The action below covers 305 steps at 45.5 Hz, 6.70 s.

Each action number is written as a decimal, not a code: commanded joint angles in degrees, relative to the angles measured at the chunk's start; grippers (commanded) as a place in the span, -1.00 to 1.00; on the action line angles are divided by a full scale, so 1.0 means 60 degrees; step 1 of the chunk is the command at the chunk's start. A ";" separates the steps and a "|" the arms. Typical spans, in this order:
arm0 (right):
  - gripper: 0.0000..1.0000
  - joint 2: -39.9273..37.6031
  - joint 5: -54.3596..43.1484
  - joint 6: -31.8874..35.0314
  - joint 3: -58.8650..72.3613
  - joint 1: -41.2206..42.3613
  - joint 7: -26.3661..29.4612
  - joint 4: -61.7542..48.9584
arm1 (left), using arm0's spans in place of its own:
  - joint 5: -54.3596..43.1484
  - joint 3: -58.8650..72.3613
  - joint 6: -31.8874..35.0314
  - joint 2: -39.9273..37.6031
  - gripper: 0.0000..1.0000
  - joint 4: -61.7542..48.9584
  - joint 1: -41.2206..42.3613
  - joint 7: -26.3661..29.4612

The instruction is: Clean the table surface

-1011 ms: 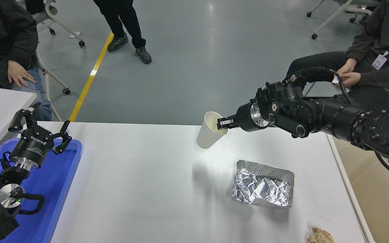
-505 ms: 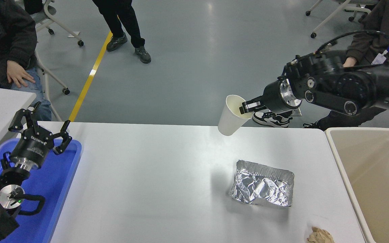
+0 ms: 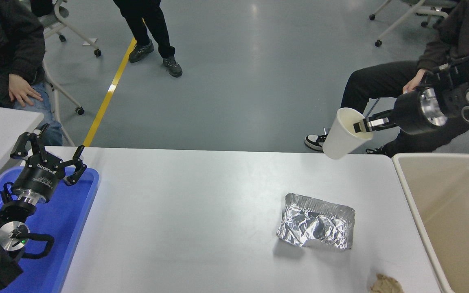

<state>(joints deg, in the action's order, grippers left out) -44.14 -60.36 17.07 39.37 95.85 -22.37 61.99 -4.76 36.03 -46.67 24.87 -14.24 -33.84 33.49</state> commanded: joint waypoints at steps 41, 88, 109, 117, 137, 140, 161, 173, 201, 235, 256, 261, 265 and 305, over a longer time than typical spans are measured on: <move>-1.00 0.0471 0.1695 -0.2434 -0.0482 -0.8268 -0.2555 -0.9509 | 0.0003 0.0000 0.0000 0.0000 1.00 0.0000 0.0000 0.0000; -1.00 0.2845 0.2223 -0.3299 -0.0365 -0.9646 -0.0153 -1.1006 | 0.0003 0.0000 0.0000 0.0000 1.00 0.0000 0.0000 0.0015; -1.00 0.2801 0.2238 -0.3328 -0.0306 -0.9676 -0.0138 -1.1006 | 0.0003 0.0000 0.0000 0.0000 1.00 0.0000 0.0000 0.0015; 0.84 0.2831 0.2253 -0.3299 -0.0350 -0.9661 0.0345 -1.1006 | 0.0003 0.0000 0.0000 0.0000 1.00 0.0000 0.0000 0.0015; 1.00 0.2772 0.2267 -0.3299 -0.0365 -0.9603 0.0360 -1.1021 | -0.0012 0.0000 0.0000 0.0000 1.00 0.0000 0.0000 0.0015; 1.00 0.2757 0.2267 -0.3299 -0.0365 -0.9544 0.0360 -1.1021 | -0.0012 0.0000 0.0000 0.0000 1.00 0.0000 0.0000 0.0015; 1.00 0.2875 0.3013 -0.3284 -0.0379 -0.9207 0.0374 -1.1650 | 0.0003 0.0000 0.0000 0.0000 1.00 0.0000 0.0000 0.0015; 1.00 0.2801 0.5181 -0.3269 -0.2177 -0.8578 0.0374 -1.0802 | -0.0012 0.0000 0.0000 0.0000 1.00 0.0000 0.0000 0.0015; 1.00 0.1937 0.8020 -0.0620 -1.1922 -0.8811 0.0814 -0.7564 | -0.0012 0.0000 0.0000 0.0000 1.00 0.0000 0.0000 0.0015; 1.00 0.3225 0.9796 0.2941 -1.2083 -0.9529 -0.0592 -0.6523 | -0.0012 0.0000 0.0000 0.0000 1.00 0.0000 0.0000 0.0015; 1.00 0.3900 0.9196 0.1052 -1.1864 -0.9295 -0.1412 -0.6641 | 0.0003 0.0000 0.0000 0.0000 1.00 0.0000 0.0000 0.0000; 1.00 0.3915 0.9181 0.0876 -1.1849 -0.9309 -0.1427 -0.6684 | 0.0003 0.0000 0.0000 0.0000 1.00 0.0000 0.0000 0.0015; 1.00 0.3900 0.9181 0.0891 -1.1834 -0.9309 -0.1427 -0.6816 | -0.0012 0.0000 0.0000 0.0000 1.00 0.0000 0.0000 0.0015; 1.00 0.1879 0.3997 0.0540 -0.8773 -0.8372 -0.0886 -0.3243 | 0.0003 0.0000 0.0000 0.0000 1.00 0.0000 0.0000 0.0000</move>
<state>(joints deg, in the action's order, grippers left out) -29.96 -23.55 22.29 -18.45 43.21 -29.76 36.10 -4.74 36.04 -46.67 24.87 -14.24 -33.84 33.53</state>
